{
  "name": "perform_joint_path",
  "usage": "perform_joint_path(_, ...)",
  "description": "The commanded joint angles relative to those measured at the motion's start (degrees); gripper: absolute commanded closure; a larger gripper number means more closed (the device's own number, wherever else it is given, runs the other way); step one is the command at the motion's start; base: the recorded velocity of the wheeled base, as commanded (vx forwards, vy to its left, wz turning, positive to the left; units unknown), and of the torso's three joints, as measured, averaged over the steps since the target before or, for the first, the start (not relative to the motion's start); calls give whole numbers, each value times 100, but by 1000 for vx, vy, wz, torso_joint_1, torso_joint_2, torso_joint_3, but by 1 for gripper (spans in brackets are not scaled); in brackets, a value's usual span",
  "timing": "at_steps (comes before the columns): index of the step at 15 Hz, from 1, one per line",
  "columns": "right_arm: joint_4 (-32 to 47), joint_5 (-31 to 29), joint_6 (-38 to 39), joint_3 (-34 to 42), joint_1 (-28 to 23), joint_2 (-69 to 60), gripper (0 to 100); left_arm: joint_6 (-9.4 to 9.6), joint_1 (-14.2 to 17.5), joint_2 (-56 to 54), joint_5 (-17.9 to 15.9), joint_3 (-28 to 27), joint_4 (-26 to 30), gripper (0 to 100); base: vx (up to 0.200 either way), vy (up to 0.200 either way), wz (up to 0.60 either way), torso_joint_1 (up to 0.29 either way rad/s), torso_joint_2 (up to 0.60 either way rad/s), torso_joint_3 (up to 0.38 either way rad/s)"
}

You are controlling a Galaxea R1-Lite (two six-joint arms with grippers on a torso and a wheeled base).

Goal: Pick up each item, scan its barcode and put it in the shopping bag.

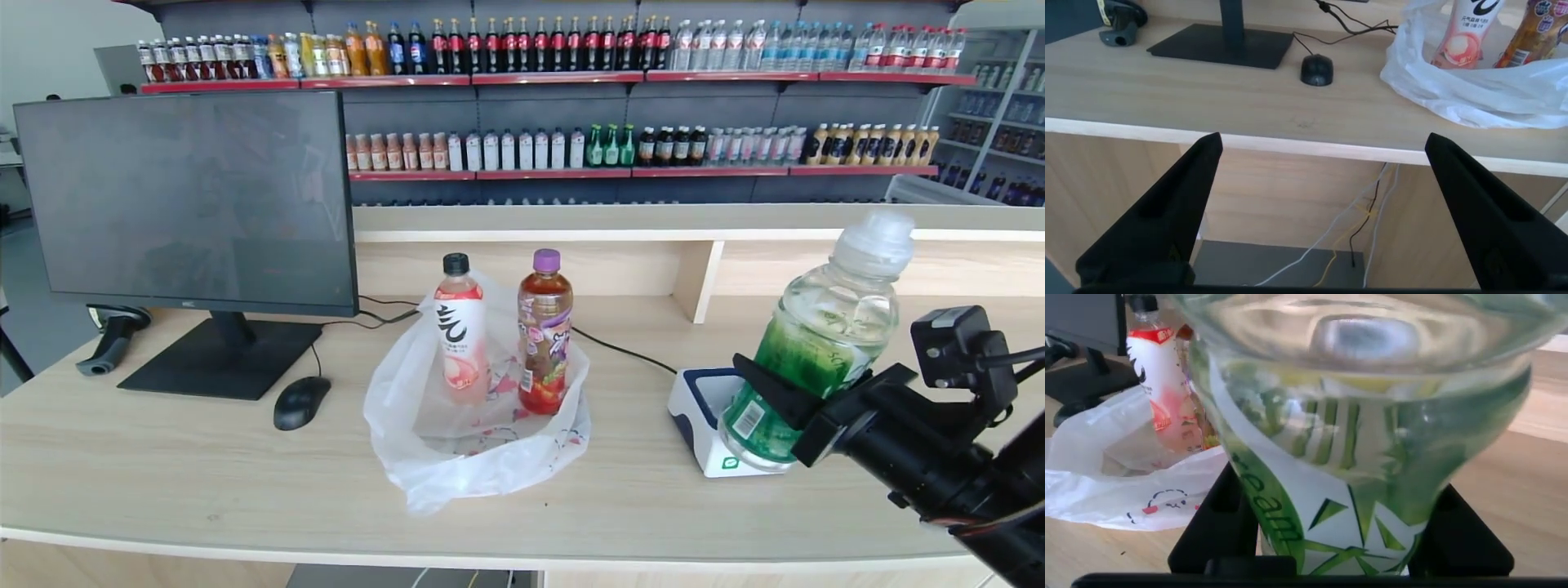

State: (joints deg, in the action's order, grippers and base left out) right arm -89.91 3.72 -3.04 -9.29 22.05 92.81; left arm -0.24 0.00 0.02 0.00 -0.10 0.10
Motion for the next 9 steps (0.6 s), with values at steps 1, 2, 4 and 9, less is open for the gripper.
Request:
perform_joint_path(1, -9, -3, -224, 226, -122, -17, 100, -2, 0, -2, 0, 1, -1, 0, 0, 0, 0, 0, 0, 0)
perform_joint_path(2, -9, -3, -338, 340, -184, 1, 100, -2, 0, -2, 0, 1, -1, 0, 0, 0, 0, 0, 0, 0)
perform_joint_path(4, -9, -3, -479, 252, -193, 44, 100, -11, 0, -2, 0, 1, -1, 0, 0, 0, 0, 0, 0, 0)
perform_joint_path(9, -9, 243, -1147, -1163, -201, 273, 100, -2, 0, -2, 0, 1, -1, 0, 0, 0, 0, 0, 0, 0)
